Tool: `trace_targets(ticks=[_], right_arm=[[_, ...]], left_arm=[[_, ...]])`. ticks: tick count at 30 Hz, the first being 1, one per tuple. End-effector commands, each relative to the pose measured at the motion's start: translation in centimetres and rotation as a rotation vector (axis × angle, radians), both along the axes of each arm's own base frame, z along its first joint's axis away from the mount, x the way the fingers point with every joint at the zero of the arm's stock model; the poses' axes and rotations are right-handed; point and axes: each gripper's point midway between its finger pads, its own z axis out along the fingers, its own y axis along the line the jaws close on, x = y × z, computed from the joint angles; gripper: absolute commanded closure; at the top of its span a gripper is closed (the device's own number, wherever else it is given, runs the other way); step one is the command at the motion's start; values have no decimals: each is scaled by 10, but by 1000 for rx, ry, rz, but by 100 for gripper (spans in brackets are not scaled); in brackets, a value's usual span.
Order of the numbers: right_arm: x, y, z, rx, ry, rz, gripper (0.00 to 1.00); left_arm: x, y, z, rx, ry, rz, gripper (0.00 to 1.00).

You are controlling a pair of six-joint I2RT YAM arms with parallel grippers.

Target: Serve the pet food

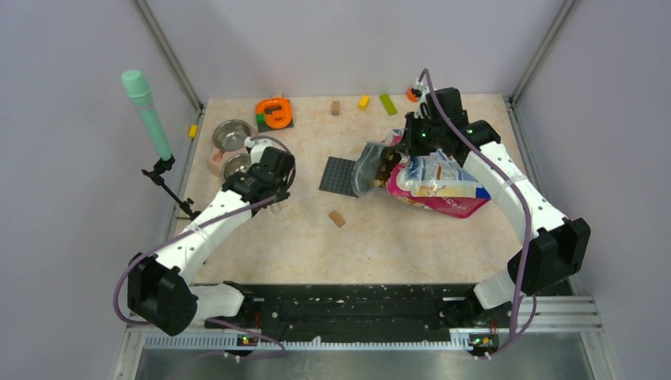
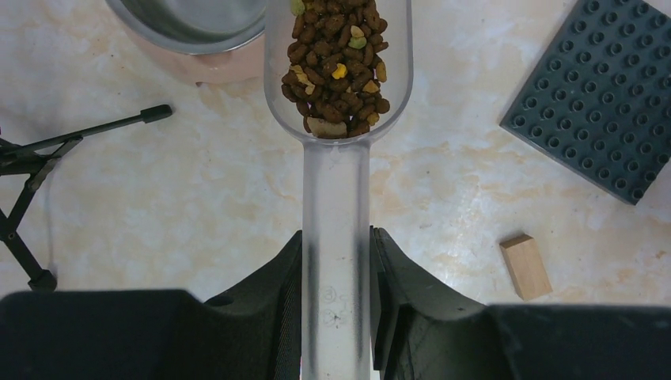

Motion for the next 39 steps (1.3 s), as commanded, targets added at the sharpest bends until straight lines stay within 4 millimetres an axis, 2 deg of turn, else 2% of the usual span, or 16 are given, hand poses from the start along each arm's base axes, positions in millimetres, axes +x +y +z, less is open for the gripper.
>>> trace_targets(ticks=[1, 11, 15, 25, 33, 39], right_arm=[[6, 18, 55, 125, -159, 49, 100], [0, 17, 53, 135, -157, 54, 100], [-2, 17, 53, 137, -158, 55, 100], [-7, 13, 54, 134, -166, 52, 100], [-8, 14, 53, 137, -166, 54, 100], [-9, 13, 53, 136, -166, 53, 100]], left_arm=[[5, 6, 14, -64, -12, 112, 100], [1, 20, 21, -129, 28, 249, 100], [6, 26, 24, -172, 48, 304, 100], [14, 31, 15, -232, 140, 400, 100], [34, 26, 8, -359, 213, 447, 100], [36, 32, 2, -366, 298, 526, 100]])
